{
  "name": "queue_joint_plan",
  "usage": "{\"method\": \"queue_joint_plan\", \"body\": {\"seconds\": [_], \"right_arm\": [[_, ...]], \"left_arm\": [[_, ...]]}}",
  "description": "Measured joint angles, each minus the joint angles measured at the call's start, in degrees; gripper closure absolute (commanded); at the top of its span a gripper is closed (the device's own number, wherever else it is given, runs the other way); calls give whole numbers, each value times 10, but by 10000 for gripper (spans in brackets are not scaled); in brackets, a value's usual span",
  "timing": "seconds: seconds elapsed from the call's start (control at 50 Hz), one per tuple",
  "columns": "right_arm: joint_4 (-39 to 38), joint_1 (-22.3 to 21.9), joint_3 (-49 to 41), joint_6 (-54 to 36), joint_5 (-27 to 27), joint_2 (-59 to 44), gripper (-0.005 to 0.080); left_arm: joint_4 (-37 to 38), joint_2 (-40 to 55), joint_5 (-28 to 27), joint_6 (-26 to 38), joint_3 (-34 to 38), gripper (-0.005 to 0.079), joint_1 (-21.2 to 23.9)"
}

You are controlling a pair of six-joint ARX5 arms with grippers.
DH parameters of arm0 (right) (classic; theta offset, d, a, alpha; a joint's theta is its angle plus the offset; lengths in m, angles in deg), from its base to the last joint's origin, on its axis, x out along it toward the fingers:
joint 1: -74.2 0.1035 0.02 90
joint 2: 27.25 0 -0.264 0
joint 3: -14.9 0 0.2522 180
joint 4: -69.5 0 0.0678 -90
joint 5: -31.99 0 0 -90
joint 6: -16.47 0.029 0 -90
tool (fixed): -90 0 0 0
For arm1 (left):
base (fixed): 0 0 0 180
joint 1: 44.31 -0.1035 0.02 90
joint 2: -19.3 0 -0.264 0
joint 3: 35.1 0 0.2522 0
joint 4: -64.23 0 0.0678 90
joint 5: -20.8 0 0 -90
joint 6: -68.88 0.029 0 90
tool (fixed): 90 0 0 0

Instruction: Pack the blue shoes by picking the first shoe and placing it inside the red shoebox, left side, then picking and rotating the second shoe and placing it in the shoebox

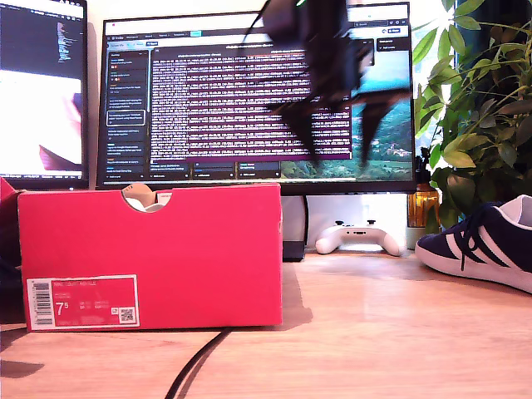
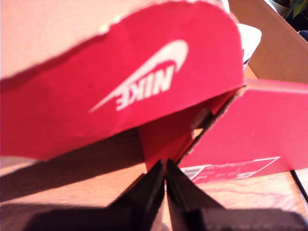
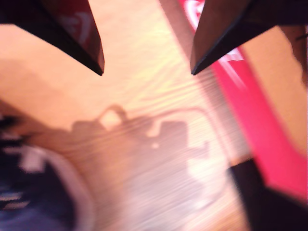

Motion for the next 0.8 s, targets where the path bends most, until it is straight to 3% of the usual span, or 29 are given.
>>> {"method": "queue_joint_plan", "body": {"seconds": [0.38, 0.8], "right_arm": [[0, -18, -171, 75, 27, 116, 229], [-1, -75, -298, 145, 50, 226, 229]], "left_arm": [[0, 0, 0, 0, 0, 764, 0], [0, 0, 0, 0, 0, 764, 0]]}}
